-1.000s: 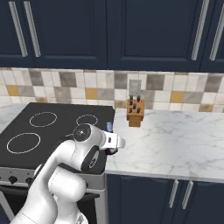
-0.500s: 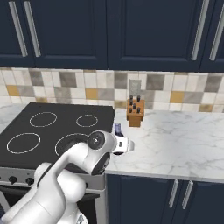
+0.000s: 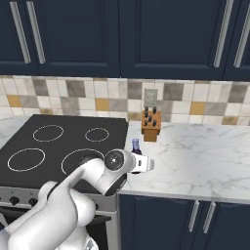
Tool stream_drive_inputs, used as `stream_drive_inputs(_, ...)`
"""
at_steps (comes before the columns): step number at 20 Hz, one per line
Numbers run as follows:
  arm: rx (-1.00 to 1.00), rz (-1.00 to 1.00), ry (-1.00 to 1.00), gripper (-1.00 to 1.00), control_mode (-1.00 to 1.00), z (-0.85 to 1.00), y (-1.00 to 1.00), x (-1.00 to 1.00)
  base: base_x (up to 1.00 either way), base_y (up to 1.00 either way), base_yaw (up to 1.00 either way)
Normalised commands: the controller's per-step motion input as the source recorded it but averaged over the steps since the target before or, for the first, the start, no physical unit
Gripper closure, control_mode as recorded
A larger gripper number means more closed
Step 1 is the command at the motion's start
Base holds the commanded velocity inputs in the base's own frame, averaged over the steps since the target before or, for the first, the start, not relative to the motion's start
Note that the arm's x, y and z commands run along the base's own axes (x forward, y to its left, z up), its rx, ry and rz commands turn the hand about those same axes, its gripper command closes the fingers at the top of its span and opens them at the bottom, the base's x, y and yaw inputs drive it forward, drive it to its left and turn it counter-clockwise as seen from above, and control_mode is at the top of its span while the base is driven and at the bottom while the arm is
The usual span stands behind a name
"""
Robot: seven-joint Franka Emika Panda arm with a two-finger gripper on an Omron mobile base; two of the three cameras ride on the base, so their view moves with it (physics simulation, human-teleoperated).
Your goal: Take 2 condiments from the cabinet and move them on the counter near the stove.Make sure the condiments are lined up with each other, next to each other.
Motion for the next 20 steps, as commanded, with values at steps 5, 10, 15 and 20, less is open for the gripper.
stream_drive_inputs(5, -0.01, 0.00, 0.00, 1.00, -1.00, -0.28, 0.19, 0.37, 0.00, 0.00, 0.00)
stream_drive_inputs(10, -0.02, 0.00, 0.00, 1.00, -1.00, -0.26, 0.13, 0.27, 0.00, 0.00, 0.00)
stream_drive_inputs(15, -0.02, 0.00, 0.00, 1.00, -1.00, -0.26, 0.18, 0.21, 0.00, 0.00, 0.00)
stream_drive_inputs(20, -0.01, 0.00, 0.00, 1.00, -1.00, -0.21, 0.17, 0.15, 0.00, 0.00, 0.00)
